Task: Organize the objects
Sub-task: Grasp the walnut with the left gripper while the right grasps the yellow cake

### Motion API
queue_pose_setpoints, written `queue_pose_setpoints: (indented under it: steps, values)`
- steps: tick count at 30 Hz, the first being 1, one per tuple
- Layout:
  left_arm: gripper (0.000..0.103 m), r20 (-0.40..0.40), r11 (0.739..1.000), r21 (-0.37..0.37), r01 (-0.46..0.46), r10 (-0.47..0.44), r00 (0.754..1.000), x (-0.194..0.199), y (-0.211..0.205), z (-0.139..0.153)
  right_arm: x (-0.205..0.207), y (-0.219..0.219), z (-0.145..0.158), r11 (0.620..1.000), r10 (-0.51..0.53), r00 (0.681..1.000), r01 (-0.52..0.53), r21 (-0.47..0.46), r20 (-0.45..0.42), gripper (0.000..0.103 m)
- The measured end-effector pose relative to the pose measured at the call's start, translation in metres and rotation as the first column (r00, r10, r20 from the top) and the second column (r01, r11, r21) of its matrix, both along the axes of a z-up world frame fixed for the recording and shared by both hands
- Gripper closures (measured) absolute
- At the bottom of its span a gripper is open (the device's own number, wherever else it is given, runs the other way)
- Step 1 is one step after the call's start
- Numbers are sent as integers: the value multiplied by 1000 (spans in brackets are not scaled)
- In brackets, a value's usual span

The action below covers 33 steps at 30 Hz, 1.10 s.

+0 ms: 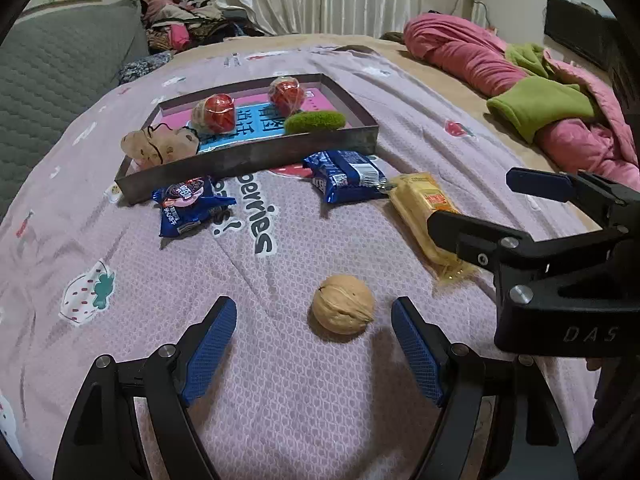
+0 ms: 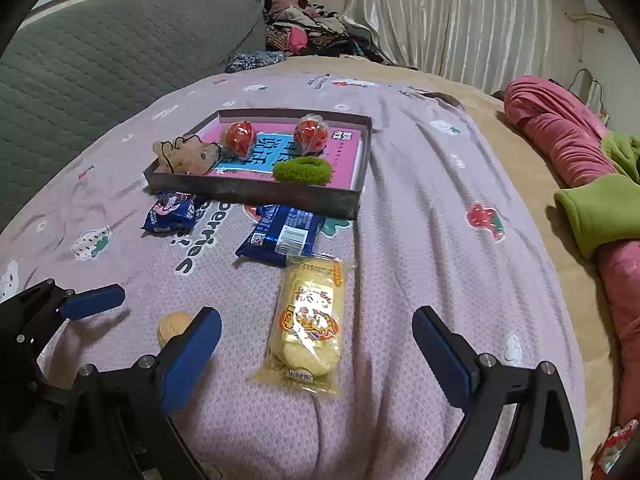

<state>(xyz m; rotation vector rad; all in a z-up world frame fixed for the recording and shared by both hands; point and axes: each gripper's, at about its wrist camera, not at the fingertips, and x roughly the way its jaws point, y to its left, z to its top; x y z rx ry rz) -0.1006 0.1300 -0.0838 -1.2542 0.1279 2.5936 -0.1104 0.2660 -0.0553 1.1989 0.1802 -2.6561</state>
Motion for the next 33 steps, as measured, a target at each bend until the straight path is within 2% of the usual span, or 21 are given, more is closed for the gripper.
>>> queue_pose_setpoints:
  steps: [15, 17, 21, 31, 33]
  values:
    - [23, 18, 1000, 9, 5, -5, 1000, -12, 7, -13, -24, -4, -23, 1000, 12, 998, -10, -25, 61, 19]
    - [23, 24, 1000, 17, 9, -9, 1000, -13, 9, -14, -26, -6, -25, 1000, 14, 998, -13, -27, 63, 25]
    - [35, 29, 1000, 23, 21, -22, 999, -13, 12, -16, -29, -11, -29, 999, 29, 997, -27, -33, 78, 34]
    - [47, 45, 998, 53, 33, -35, 998, -14, 11, -18, -32, -6, -36, 997, 26, 993, -18, -76, 112, 48]
    - [55, 46, 998, 61, 34, -36, 998, -14, 10, -17, -31, -6, -37, 997, 29, 993, -19, -80, 116, 50]
